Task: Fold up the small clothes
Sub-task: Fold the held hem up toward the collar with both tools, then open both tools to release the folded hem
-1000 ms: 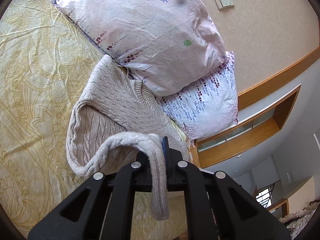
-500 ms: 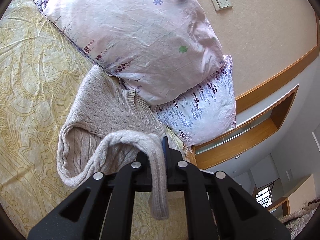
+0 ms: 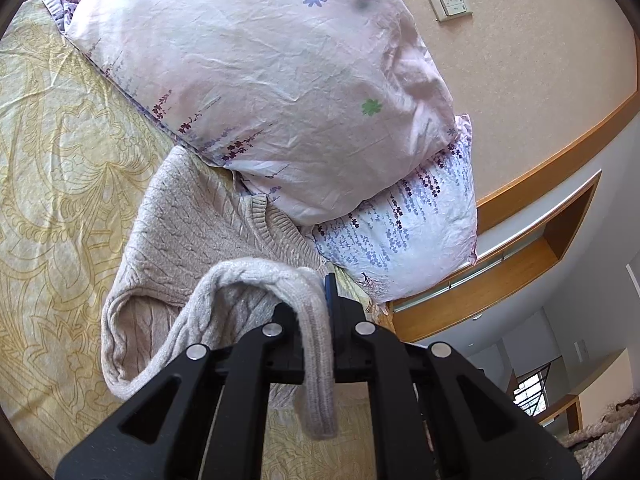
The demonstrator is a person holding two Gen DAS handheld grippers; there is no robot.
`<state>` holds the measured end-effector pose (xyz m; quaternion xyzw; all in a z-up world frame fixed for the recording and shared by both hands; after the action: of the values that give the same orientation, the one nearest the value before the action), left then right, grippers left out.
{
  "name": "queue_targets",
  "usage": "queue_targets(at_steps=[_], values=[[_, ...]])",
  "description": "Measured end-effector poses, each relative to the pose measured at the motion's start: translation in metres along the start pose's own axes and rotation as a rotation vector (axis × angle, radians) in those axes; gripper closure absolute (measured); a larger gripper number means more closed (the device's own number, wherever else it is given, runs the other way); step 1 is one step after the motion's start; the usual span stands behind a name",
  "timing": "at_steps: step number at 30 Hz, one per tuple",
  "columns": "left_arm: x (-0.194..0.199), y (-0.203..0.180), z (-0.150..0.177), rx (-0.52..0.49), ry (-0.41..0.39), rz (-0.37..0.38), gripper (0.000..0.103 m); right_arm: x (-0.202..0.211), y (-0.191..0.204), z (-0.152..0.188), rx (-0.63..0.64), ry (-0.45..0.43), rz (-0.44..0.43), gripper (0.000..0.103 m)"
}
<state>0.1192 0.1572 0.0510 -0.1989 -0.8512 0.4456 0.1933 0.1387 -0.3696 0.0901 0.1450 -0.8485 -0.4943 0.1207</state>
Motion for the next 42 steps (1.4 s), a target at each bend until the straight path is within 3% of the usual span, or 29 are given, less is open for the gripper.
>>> queue_targets(at_steps=[13,23,30,33,34,38,42], values=[[-0.066,0.010,-0.033,-0.026,-0.008,-0.040,0.097,-0.058,-0.016,-0.028,0.040,0.027,0.052,0.096],[-0.121,0.044,-0.038,-0.059,0.048,-0.200,0.097,-0.121,-0.067,-0.034,0.041,0.117,0.260,0.096],[-0.138,0.059,-0.036,-0.046,0.075,-0.276,0.094,-0.133,-0.102,-0.029,-0.084,0.149,0.381,0.094],[-0.139,0.064,-0.038,-0.025,0.068,-0.305,0.077,-0.136,-0.111,-0.027,-0.149,0.164,0.390,0.077],[-0.138,0.065,-0.039,-0.014,0.058,-0.313,0.064,-0.137,-0.111,-0.028,-0.157,0.164,0.382,0.069],[-0.140,0.064,-0.044,-0.007,0.054,-0.316,0.057,-0.144,-0.100,-0.029,-0.115,0.169,0.354,0.042],[-0.142,0.062,-0.044,-0.014,0.053,-0.315,0.055,-0.152,-0.097,-0.028,-0.091,0.174,0.354,0.037]])
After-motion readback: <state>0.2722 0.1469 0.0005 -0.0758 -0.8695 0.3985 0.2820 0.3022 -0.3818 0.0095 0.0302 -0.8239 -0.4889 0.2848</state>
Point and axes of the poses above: each gripper's, at about its wrist camera, not at the fingertips, and x roughly against the way its jaws point, y to its left, z to its underside, the point moved 2 cm from there along -x, roughly the way its jaws point, and after that the axes turned 15 degrees about -y, right-handed, at the moved point
